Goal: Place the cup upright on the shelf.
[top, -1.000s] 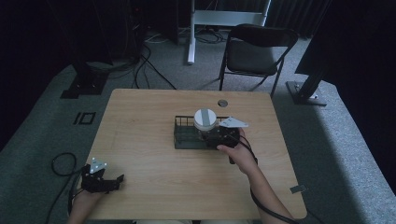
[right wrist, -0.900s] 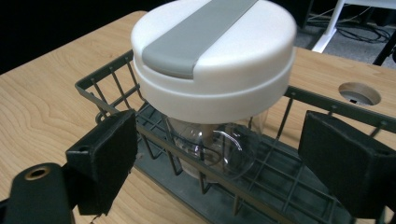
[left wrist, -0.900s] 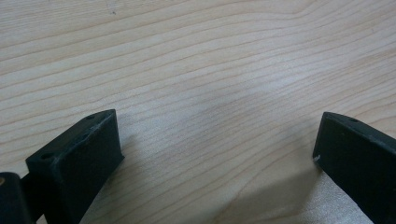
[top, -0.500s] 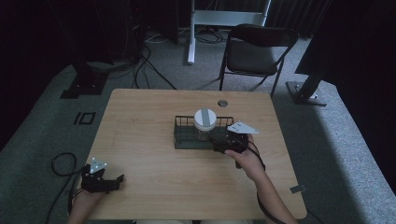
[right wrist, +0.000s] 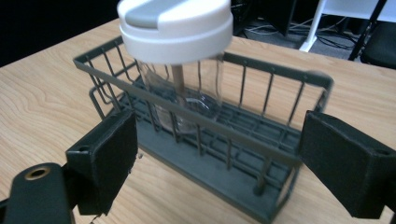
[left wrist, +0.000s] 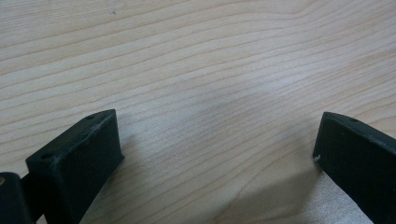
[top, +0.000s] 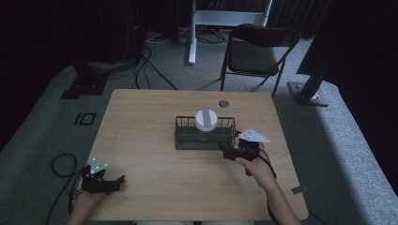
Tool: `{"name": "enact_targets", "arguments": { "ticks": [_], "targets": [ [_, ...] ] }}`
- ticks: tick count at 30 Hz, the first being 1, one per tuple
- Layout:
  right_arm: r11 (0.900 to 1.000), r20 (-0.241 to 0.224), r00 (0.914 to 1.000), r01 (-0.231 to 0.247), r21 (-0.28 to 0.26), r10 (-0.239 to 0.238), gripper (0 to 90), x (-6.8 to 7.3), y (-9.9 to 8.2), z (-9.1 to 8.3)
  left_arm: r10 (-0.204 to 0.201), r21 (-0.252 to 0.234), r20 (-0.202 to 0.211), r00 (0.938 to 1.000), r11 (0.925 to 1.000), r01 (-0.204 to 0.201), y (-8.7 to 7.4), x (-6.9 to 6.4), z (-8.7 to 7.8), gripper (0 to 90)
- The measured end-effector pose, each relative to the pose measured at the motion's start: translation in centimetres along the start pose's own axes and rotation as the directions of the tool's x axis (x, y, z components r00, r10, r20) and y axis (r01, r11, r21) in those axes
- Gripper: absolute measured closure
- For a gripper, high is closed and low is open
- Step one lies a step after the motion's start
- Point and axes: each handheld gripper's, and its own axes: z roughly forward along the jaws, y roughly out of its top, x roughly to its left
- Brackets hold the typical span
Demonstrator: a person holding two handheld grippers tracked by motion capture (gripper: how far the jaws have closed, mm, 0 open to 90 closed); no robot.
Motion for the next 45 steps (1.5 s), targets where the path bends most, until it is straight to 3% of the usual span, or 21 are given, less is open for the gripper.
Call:
{"name": "enact_targets", "arguments": {
  "ticks": [8,29,38,45],
  "targets": [
    [0.9997,0.019,0.9996,-0.021,0.011,0.021,11.8,-0.8,-1.3,-0.3,-0.001,0.0,0.0,1.0,1.0,0.001,0.0,0.0,0.0,1.2],
    [0.9927,0.052,0.9967,-0.067,0.1,0.062,12.1,-2.7,-5.9,-0.4,0.0,0.0,0.0,1.0,1.0,0.0,0.0,0.0,0.0,1.2],
    [0.9902,0.09,0.9944,-0.067,0.123,0.057,12.1,-3.5,-7.1,-0.8,0.0,0.0,0.0,1.0,1.0,0.0,0.0,0.0,0.0,1.2],
    [0.9852,0.125,0.9886,-0.101,0.139,0.084,12.0,-4.6,-8.4,-1.3,0.0,0.0,0.0,1.0,1.0,0.0,0.0,0.0,0.0,1.2]
  ]
}}
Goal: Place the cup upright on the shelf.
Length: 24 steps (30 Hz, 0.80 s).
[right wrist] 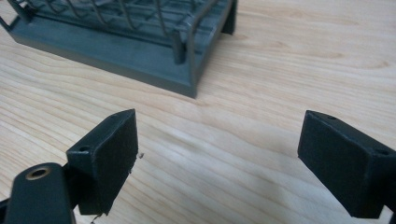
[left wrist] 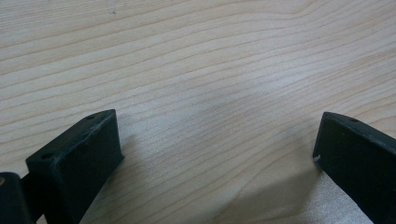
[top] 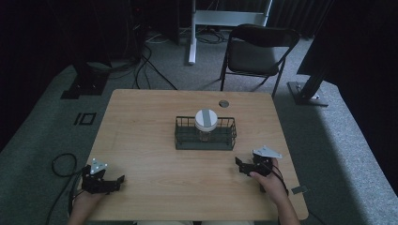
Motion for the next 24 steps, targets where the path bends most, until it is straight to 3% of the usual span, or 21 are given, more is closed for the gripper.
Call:
{"name": "enact_targets", "arguments": {
  "ticks": [5,11,18,24],
  "targets": [
    [0.9999,0.024,0.9996,-0.016,0.005,0.016,12.0,-0.6,-0.4,-0.3,0.0,0.0,0.0,1.0,1.0,0.0,0.0,0.0,0.0,1.2],
    [0.9993,0.093,0.9953,-0.031,0.023,0.029,12.0,-1.7,-1.0,-0.9,0.001,0.0,0.0,1.0,1.0,-0.001,0.0,0.0,0.0,1.2],
    [0.9985,0.124,0.9917,-0.04,0.038,0.035,12.0,-2.2,-1.4,-1.2,0.0,0.0,0.0,1.0,1.0,0.0,0.0,0.0,0.0,1.2],
    [0.9958,0.164,0.9845,-0.071,0.057,0.061,12.0,-2.7,-1.6,-1.4,0.001,0.0,0.0,1.0,1.0,-0.001,0.0,0.0,0.0,1.2]
  ]
}}
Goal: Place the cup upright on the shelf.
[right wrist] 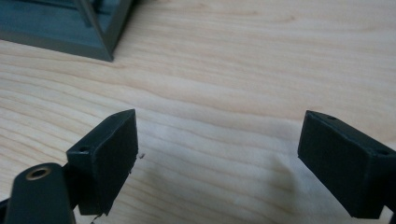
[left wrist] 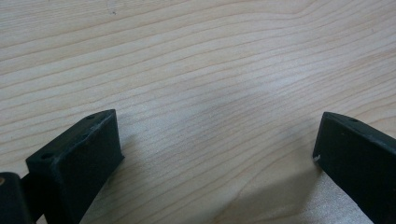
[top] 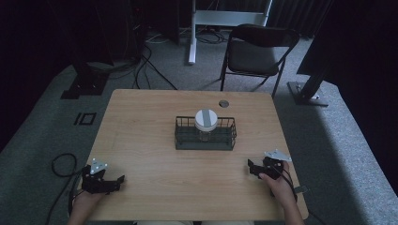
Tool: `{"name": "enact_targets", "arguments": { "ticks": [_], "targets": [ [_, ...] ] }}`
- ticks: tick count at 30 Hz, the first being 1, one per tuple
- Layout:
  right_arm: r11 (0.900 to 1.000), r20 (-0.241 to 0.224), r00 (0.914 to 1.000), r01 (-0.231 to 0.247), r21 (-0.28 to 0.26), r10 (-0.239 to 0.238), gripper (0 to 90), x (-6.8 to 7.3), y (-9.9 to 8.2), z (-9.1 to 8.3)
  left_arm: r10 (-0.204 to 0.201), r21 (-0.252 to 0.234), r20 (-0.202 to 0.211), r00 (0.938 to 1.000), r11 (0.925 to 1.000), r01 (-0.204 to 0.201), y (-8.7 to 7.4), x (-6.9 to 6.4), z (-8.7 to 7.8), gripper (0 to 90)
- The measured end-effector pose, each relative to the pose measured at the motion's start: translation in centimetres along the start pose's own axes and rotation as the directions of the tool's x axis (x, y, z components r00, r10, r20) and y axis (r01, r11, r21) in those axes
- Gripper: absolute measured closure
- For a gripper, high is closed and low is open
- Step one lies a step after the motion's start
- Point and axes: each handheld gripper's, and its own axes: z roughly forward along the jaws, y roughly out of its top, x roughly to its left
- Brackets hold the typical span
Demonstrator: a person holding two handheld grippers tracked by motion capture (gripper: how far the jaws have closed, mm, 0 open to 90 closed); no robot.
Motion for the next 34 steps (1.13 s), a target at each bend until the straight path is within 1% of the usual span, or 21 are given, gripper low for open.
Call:
{"name": "enact_targets", "arguments": {
  "ticks": [4,5,7,10,14,15,16,18,19,34],
  "targets": [
    [0.9985,0.021,0.9985,-0.052,0.015,0.051,12.0,-0.55,-0.09,-0.06,0.0,0.0,0.0,1.0,1.0,0.0,0.0,0.0,0.0,1.2],
    [0.9985,0.021,0.9985,-0.052,0.015,0.051,12.0,-0.55,-0.09,-0.06,0.0,0.0,0.0,1.0,1.0,0.0,0.0,0.0,0.0,1.2],
    [0.9973,0.04,0.9973,-0.064,0.036,0.062,12.0,-0.86,-0.19,-0.09,-0.001,0.0,0.0,1.0,1.0,0.001,0.0,-0.01,0.0,1.2],
    [0.9956,0.042,0.9969,-0.07,0.063,0.067,12.0,-1.0,-0.27,-0.04,0.0,0.0,0.0,1.0,1.0,0.0,0.0,0.0,0.0,1.2],
    [0.9961,0.044,0.9978,-0.052,0.071,0.049,12.0,-0.93,-0.28,-0.02,0.0,0.0,0.0,1.0,1.0,0.0,0.0,0.0,0.0,1.2],
    [0.9965,0.035,0.9987,-0.039,0.074,0.037,11.9,-0.84,-0.27,0.0,-0.001,0.0,0.0,1.0,1.0,0.001,0.0,0.0,0.0,1.2],
    [0.9965,0.036,0.9989,-0.033,0.077,0.03,11.8,-0.81,-0.28,0.0,0.0,0.0,0.0,1.0,1.0,0.0,0.0,0.0,0.0,1.2],
    [0.996,0.034,0.9994,0.008,0.089,-0.012,11.4,-0.67,-0.31,0.03,0.0,0.0,0.0,1.0,1.0,0.0,0.0,0.0,0.0,1.2],
    [0.9958,0.029,0.9995,0.012,0.09,-0.015,11.4,-0.65,-0.31,0.03,-0.001,0.0,0.0,1.0,1.0,0.001,0.0,-0.01,0.0,1.2],
    [0.9958,0.027,0.9995,0.014,0.091,-0.016,11.3,-0.66,-0.3,0.04,0.001,0.001,0.0,1.0,1.0,-0.001,0.0,0.01,-0.01,1.2]
  ]
}}
